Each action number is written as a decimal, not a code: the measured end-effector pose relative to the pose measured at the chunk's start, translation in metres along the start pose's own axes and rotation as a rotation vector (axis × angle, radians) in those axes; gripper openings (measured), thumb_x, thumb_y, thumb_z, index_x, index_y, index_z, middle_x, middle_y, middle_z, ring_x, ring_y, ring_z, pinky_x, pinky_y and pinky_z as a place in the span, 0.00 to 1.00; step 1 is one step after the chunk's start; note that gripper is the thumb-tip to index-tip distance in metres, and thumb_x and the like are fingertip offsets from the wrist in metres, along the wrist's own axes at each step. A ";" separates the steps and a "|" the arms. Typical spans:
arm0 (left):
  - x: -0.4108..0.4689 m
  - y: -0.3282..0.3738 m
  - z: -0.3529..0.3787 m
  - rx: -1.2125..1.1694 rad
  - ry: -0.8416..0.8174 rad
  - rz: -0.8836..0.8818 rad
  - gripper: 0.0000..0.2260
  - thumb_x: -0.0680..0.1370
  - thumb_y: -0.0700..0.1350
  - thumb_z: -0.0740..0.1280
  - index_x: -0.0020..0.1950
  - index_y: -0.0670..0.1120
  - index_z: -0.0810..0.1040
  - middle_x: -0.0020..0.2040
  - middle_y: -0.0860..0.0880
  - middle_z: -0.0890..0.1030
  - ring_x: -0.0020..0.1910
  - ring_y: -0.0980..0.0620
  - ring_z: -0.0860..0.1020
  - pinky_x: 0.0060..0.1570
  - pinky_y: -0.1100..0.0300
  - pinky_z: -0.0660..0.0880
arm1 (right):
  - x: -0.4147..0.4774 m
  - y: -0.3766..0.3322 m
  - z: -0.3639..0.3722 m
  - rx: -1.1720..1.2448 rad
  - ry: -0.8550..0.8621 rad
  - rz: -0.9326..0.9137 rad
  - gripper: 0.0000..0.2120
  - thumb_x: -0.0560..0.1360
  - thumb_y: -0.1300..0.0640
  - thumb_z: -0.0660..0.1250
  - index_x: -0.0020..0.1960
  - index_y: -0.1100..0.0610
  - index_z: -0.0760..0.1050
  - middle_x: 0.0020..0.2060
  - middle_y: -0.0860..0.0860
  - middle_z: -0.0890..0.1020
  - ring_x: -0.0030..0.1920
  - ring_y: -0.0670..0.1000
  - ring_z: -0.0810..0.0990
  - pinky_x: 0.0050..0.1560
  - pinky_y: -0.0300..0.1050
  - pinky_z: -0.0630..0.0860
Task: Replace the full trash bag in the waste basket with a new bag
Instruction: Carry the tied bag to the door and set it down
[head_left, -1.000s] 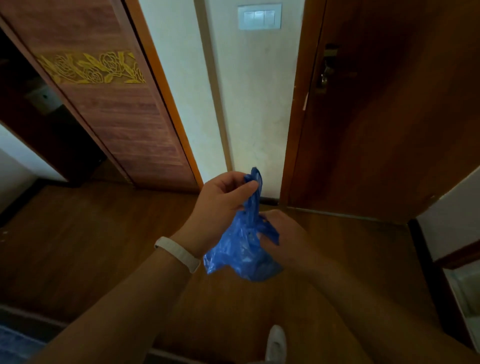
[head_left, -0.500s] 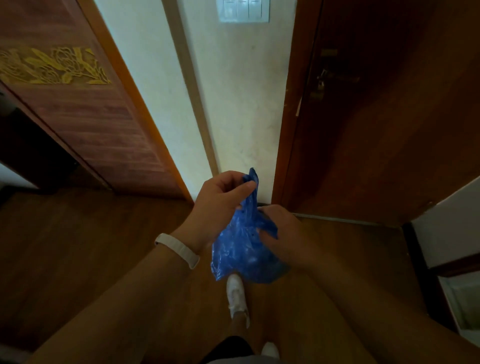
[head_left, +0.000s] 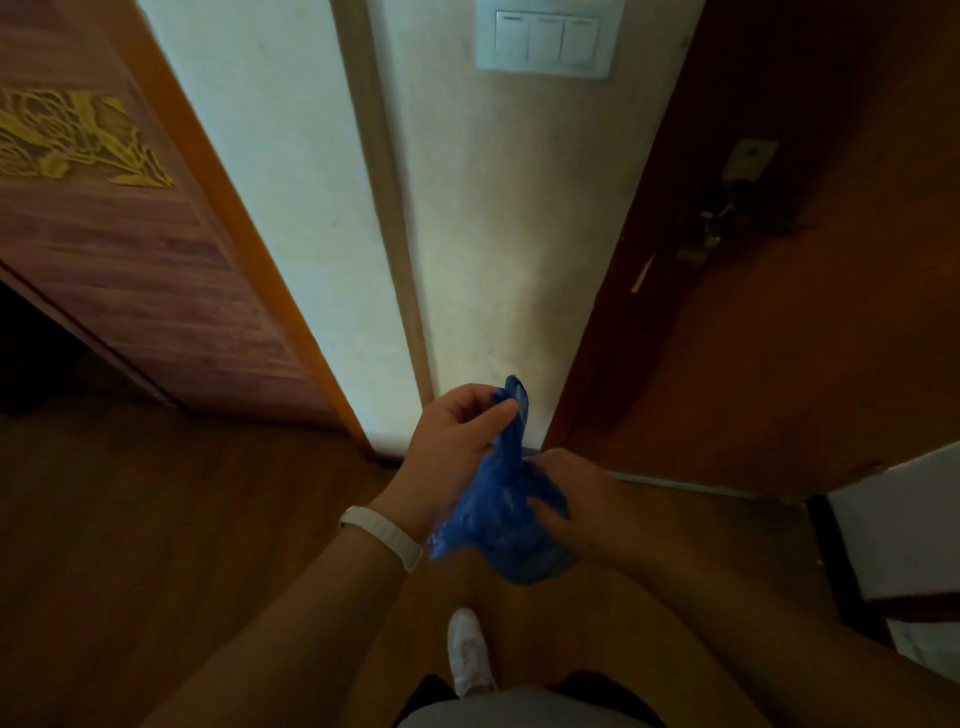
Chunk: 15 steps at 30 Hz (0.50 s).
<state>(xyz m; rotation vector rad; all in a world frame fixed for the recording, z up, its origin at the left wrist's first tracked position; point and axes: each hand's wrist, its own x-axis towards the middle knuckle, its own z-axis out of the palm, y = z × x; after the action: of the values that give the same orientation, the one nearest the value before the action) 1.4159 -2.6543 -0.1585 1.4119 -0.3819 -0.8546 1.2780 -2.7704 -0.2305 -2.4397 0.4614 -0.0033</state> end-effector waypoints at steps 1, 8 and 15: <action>0.010 0.000 -0.004 0.012 0.000 -0.008 0.08 0.77 0.40 0.69 0.40 0.51 0.83 0.41 0.42 0.81 0.42 0.43 0.79 0.45 0.50 0.78 | 0.012 0.001 0.000 0.000 -0.018 -0.003 0.14 0.76 0.46 0.58 0.61 0.45 0.70 0.53 0.46 0.77 0.52 0.46 0.76 0.50 0.43 0.74; 0.076 -0.003 -0.023 0.018 0.042 -0.060 0.05 0.77 0.39 0.69 0.43 0.47 0.82 0.42 0.41 0.81 0.42 0.44 0.79 0.44 0.51 0.78 | 0.081 0.017 0.005 0.078 -0.073 0.015 0.18 0.76 0.46 0.58 0.62 0.53 0.72 0.54 0.53 0.79 0.54 0.52 0.77 0.55 0.51 0.75; 0.152 -0.065 -0.035 0.142 0.139 -0.092 0.04 0.77 0.40 0.69 0.44 0.47 0.82 0.41 0.37 0.82 0.40 0.46 0.80 0.43 0.54 0.78 | 0.151 0.091 0.050 0.053 -0.138 -0.055 0.22 0.76 0.43 0.59 0.65 0.55 0.71 0.58 0.52 0.78 0.57 0.49 0.76 0.58 0.48 0.75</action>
<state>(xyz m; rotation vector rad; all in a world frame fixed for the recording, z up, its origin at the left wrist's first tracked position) 1.5215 -2.7337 -0.2641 1.6213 -0.2774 -0.8101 1.3954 -2.8561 -0.3414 -2.3806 0.3289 0.1265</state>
